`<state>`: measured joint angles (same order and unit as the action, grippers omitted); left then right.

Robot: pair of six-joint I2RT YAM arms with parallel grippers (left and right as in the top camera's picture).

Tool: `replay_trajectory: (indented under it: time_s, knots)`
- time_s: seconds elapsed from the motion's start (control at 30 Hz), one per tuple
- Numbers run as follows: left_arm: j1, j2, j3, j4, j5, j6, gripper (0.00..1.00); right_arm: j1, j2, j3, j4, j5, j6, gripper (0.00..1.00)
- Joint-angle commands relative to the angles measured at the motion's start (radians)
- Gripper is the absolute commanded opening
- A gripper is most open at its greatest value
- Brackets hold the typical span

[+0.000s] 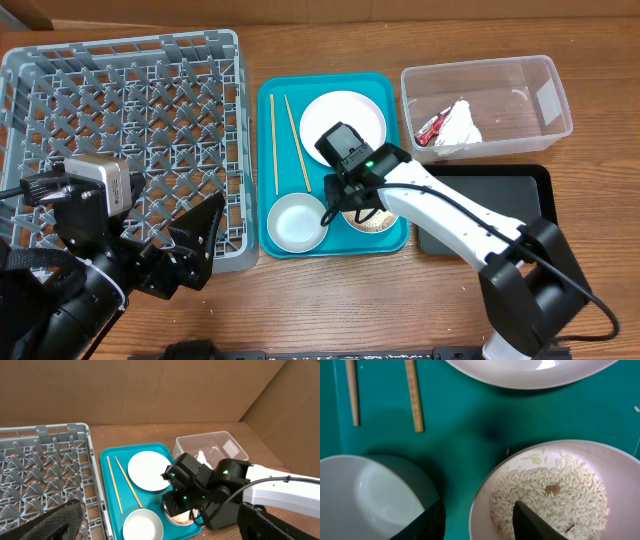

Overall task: Sort waste into correct bins and load items into the dishwasher
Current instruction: 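Grasp the rim of the rice plate with the right gripper, then tip the rice plate over the black tray to dump the rice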

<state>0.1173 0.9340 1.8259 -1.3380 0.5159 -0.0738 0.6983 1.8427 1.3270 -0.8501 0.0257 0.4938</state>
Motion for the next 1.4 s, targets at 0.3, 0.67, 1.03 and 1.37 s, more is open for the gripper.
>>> replay_trajectory:
  time_s: [0.3, 0.67, 1.03, 1.37]
  knots:
    - [-0.007, 0.002, 0.01, 0.003, -0.002, 0.019, 1.0, -0.004, 0.101, 0.009, 0.003, -0.053, 0.114, 0.04]
    - [-0.007, 0.002, 0.01, 0.002, -0.002, 0.019, 1.0, -0.017, -0.106, 0.05, -0.108, 0.059, 0.083, 0.04]
    - [-0.007, 0.002, 0.01, 0.002, -0.002, 0.019, 1.0, -0.395, -0.259, 0.043, -0.253, -0.549, -0.347, 0.04]
    - [-0.007, 0.002, 0.01, 0.0, -0.002, 0.019, 1.0, -0.805, -0.259, -0.159, -0.363, -1.039, -0.714, 0.04]
